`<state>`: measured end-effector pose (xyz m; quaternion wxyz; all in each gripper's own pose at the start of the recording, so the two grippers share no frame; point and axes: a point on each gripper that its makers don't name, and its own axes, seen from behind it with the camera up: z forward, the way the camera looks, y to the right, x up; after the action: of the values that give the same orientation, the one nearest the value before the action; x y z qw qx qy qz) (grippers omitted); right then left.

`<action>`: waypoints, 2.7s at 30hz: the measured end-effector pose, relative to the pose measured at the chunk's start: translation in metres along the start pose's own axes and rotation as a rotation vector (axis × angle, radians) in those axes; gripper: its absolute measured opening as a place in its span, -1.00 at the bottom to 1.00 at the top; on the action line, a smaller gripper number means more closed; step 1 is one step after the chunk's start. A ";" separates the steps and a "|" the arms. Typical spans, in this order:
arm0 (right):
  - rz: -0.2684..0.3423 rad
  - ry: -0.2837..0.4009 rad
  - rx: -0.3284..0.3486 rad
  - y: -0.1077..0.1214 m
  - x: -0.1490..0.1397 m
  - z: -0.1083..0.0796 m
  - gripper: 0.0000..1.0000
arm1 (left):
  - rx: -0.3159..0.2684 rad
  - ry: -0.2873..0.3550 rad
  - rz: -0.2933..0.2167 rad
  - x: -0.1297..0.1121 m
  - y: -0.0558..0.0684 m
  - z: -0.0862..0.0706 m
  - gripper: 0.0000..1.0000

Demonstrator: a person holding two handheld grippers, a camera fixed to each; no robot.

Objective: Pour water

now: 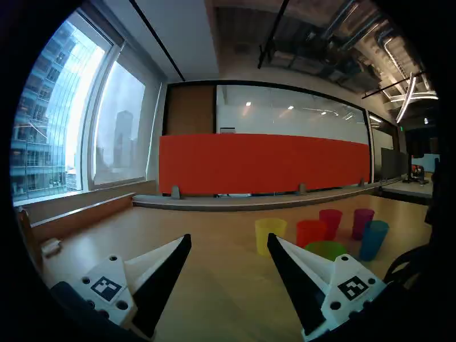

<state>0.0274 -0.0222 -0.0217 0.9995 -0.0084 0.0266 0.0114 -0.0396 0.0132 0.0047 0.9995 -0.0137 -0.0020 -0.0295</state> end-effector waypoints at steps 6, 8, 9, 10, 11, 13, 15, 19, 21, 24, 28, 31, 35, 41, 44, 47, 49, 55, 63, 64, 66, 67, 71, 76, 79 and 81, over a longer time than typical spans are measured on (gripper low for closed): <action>-0.002 0.002 0.002 0.000 0.000 0.000 0.98 | 0.000 0.000 0.001 -0.001 0.000 -0.001 1.00; -0.003 0.002 0.002 0.001 0.000 0.000 0.98 | 0.000 -0.001 0.002 -0.001 0.000 0.000 0.99; -0.004 0.002 0.001 0.001 0.000 -0.001 0.99 | 0.000 -0.002 0.002 -0.001 0.000 0.000 0.99; -0.006 0.002 0.001 0.001 0.000 -0.001 0.99 | 0.000 -0.002 0.002 -0.001 0.000 0.001 0.99; -0.007 0.003 0.000 0.002 0.000 -0.001 0.99 | 0.000 -0.003 0.003 -0.001 0.000 0.001 0.99; -0.010 0.004 0.002 0.002 0.000 -0.002 0.98 | 0.000 -0.003 0.003 -0.002 0.000 0.001 0.99; -0.015 0.005 0.004 0.002 0.001 -0.002 0.98 | 0.000 -0.003 0.003 -0.002 0.000 0.001 1.00; -0.030 0.017 0.006 0.004 0.003 -0.003 0.98 | 0.000 -0.003 0.004 -0.002 -0.001 0.001 0.99; -0.036 0.022 0.006 0.005 0.003 -0.003 0.98 | 0.000 -0.003 0.004 -0.002 -0.001 0.001 1.00; -0.046 0.024 0.008 0.007 0.002 -0.003 0.99 | 0.000 -0.003 0.004 -0.002 -0.001 0.001 1.00; -0.053 0.028 0.016 0.009 -0.001 0.000 0.98 | 0.000 -0.003 0.004 -0.002 -0.001 0.000 0.99; -0.049 0.034 0.020 0.010 -0.005 0.002 0.99 | 0.000 -0.004 0.004 -0.002 -0.001 0.000 0.99; -0.029 0.038 0.022 0.011 -0.014 0.006 0.98 | 0.000 -0.004 0.004 -0.003 -0.001 0.000 1.00; -0.024 0.035 0.016 0.014 -0.035 0.010 0.98 | 0.000 -0.003 0.004 -0.002 -0.001 0.001 1.00; -0.036 0.015 0.006 0.019 -0.051 0.011 0.98 | 0.000 -0.004 0.004 -0.002 -0.001 0.001 1.00; -0.042 -0.004 -0.010 0.025 -0.063 0.013 0.99 | 0.000 -0.004 0.004 -0.002 -0.002 0.001 0.99; -0.045 -0.008 -0.017 0.028 -0.068 0.014 0.99 | 0.000 -0.004 0.004 -0.003 -0.002 0.001 0.99; -0.034 -0.017 -0.017 0.027 -0.077 0.016 0.98 | 0.000 -0.004 0.004 -0.003 -0.002 0.000 1.00; -0.030 -0.021 -0.003 0.020 -0.081 0.020 0.98 | 0.000 -0.003 0.004 -0.003 -0.002 0.000 1.00; -0.031 -0.021 -0.003 0.020 -0.082 0.020 0.99 | 0.000 -0.003 0.004 -0.003 -0.002 0.000 1.00; -0.032 -0.023 -0.003 0.019 -0.083 0.021 0.98 | 0.001 -0.003 0.004 -0.004 -0.002 -0.001 1.00; -0.032 -0.024 -0.005 0.020 -0.084 0.022 0.99 | 0.001 -0.004 0.004 -0.004 -0.002 0.000 0.99; -0.029 -0.030 -0.011 0.022 -0.087 0.022 0.98 | 0.000 -0.003 0.004 -0.003 -0.001 0.000 1.00; -0.026 -0.033 -0.009 0.021 -0.088 0.021 0.99 | 0.000 -0.004 0.004 -0.003 -0.002 0.000 0.99; -0.025 -0.041 -0.002 0.019 -0.090 0.021 0.99 | 0.000 -0.004 0.004 -0.003 -0.002 0.000 0.99; -0.024 -0.046 0.003 0.017 -0.091 0.021 0.98 | 0.000 -0.004 0.004 -0.003 -0.002 0.000 1.00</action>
<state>-0.0625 -0.0069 0.0041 1.0000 -0.0072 0.0037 -0.0006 -0.0432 0.0114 0.0048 0.9995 -0.0136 -0.0037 -0.0276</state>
